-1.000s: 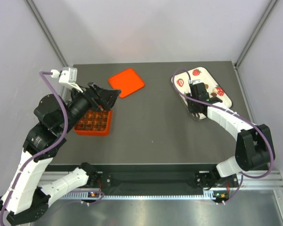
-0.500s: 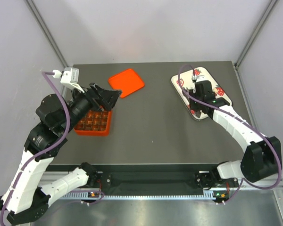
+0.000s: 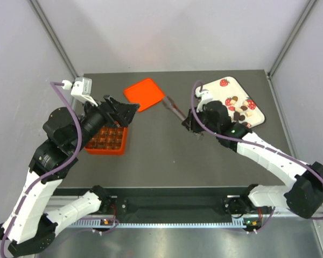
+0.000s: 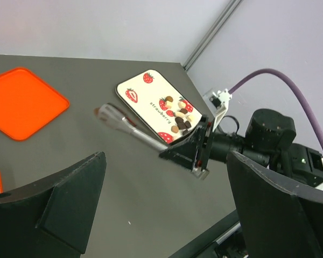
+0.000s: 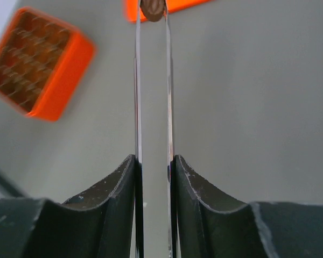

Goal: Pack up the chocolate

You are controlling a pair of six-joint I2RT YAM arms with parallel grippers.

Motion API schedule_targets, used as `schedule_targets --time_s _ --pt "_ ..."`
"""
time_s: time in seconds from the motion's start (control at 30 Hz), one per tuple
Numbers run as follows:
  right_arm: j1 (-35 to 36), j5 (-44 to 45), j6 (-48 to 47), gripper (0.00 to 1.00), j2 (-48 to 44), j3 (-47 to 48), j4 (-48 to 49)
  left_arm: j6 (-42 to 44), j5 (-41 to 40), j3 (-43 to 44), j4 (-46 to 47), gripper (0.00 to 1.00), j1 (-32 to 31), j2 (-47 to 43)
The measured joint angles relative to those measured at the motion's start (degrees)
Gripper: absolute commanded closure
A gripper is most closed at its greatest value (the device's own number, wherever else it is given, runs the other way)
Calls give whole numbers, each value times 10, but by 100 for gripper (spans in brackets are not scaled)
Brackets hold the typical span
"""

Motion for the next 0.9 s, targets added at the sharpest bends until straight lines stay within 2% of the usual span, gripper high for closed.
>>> schedule_targets --time_s 0.3,0.6,0.9 --pt "133 -7 35 70 90 2 103 -2 -4 0 0 2 0 -19" --pt "250 -8 45 69 224 75 140 -2 -13 0 0 2 0 -28" --pt "298 -8 36 69 297 137 151 -2 -24 0 0 2 0 -35"
